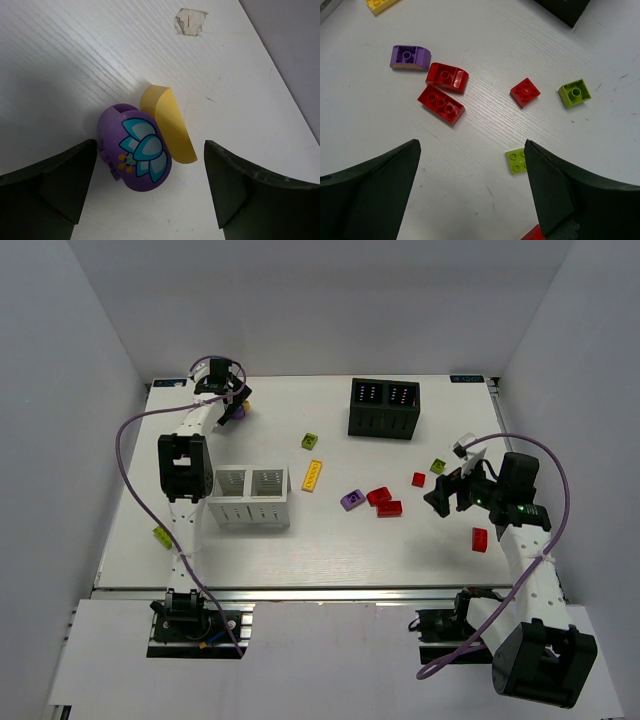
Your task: Sort the legos into containers by color
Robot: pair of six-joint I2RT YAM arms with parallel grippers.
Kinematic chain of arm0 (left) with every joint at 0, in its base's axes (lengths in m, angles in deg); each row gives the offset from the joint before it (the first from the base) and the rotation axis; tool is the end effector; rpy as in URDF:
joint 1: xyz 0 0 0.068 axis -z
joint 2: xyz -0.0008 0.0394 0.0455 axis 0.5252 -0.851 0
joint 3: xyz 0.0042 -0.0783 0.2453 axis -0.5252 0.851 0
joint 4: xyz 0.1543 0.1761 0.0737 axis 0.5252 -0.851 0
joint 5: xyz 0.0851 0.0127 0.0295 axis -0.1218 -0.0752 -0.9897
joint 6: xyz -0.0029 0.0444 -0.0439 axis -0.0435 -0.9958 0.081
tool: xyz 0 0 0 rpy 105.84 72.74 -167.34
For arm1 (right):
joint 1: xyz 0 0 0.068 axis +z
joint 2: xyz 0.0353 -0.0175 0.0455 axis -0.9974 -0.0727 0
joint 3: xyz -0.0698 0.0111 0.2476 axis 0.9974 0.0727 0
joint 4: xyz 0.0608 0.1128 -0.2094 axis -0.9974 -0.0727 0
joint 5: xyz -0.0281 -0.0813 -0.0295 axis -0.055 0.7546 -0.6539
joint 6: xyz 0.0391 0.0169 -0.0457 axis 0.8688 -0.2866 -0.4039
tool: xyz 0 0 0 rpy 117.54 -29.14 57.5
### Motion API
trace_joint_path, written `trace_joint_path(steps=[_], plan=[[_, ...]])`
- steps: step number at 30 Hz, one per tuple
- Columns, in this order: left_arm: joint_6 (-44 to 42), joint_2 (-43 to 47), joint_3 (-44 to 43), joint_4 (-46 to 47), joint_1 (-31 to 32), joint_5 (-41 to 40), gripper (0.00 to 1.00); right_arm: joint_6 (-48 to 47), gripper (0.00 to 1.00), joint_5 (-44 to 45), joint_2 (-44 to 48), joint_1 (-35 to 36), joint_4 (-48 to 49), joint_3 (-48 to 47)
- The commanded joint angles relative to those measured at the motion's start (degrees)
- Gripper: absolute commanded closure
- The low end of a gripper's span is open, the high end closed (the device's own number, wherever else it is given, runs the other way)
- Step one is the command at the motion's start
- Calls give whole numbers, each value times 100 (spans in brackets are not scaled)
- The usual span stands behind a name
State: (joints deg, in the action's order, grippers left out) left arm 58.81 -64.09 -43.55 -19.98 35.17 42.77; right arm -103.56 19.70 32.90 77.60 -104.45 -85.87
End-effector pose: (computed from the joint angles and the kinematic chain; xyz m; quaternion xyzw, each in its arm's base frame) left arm 0.5388 -0.0222 0.1544 -0.3957 0.8427 -0.0613 0.3600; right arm 0.2012 0.0005 0.2550 -0.2769 0.8052 0.1482 0.5030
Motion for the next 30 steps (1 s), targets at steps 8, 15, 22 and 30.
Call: trace_joint_path(steps=[8,15,22,30], plan=[[-54,10,-150,-154,-32,38,11,-173,11,-230,10,5,-155,-317],[-212,10,-98,-496,-32,-58,16,-226,11,-291,37,6,-234,-361],[-379,185,77,-717,-32,-295,22,-252,11,-335,63,23,-270,-369],[-888,484,526,-997,-32,-621,17,-278,11,-388,98,14,-296,-378]])
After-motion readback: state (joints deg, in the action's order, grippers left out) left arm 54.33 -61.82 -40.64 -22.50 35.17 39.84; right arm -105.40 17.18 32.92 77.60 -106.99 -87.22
